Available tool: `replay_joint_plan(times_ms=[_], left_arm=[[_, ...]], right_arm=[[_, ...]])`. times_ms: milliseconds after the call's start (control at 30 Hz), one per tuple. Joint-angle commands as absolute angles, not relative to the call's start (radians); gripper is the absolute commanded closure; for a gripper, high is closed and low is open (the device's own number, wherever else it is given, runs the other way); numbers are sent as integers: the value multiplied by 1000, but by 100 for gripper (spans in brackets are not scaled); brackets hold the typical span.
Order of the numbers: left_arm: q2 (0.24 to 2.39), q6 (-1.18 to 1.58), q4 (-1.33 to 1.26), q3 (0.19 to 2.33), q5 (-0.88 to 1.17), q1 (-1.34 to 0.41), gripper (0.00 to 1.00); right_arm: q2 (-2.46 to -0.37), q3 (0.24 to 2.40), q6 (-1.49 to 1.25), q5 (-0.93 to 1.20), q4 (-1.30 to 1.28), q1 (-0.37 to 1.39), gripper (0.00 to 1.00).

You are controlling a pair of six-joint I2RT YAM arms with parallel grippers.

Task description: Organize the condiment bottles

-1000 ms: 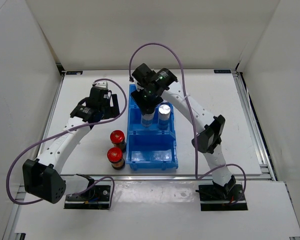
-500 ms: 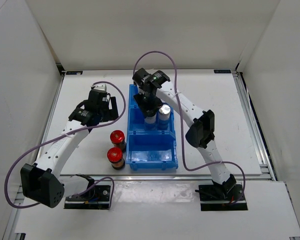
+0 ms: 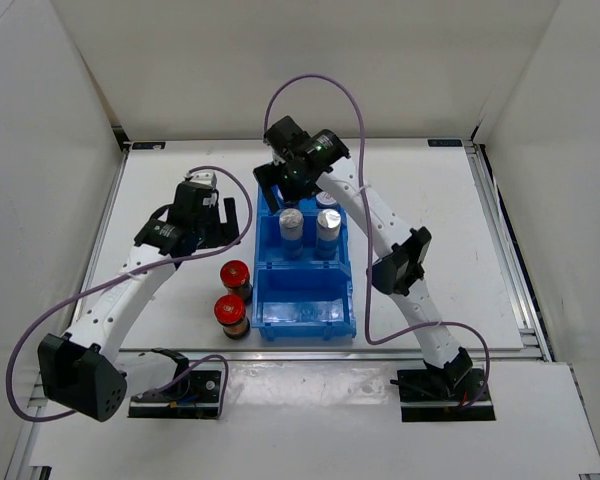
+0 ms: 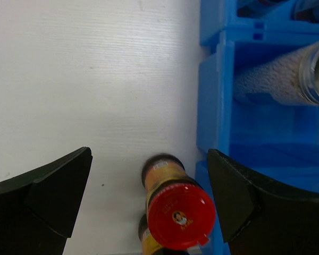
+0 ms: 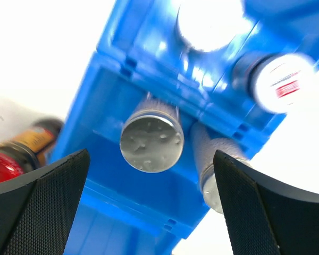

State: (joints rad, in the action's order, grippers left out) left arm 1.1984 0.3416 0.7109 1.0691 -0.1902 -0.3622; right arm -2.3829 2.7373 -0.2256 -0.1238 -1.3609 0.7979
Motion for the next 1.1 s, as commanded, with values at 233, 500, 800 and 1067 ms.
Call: replay_joint_plan(times_ms=[233,500,800,1067], left_arm=[[1095,266,888,1086,31,-442,0],[1072,206,888,1035,94,-566,0],[1072,313,900,1000,-112,-588,0],[1062,313,881,945,-135,-588,0]], right_arm=[[-2286,2864,-215,-287,-1440,828,0],[-2333,2968,-244,-331,-1545,867,0],[-2287,2910,-265,-407,-1603,888,0],[-2287,2901,-276,-408,-1621,888,0]])
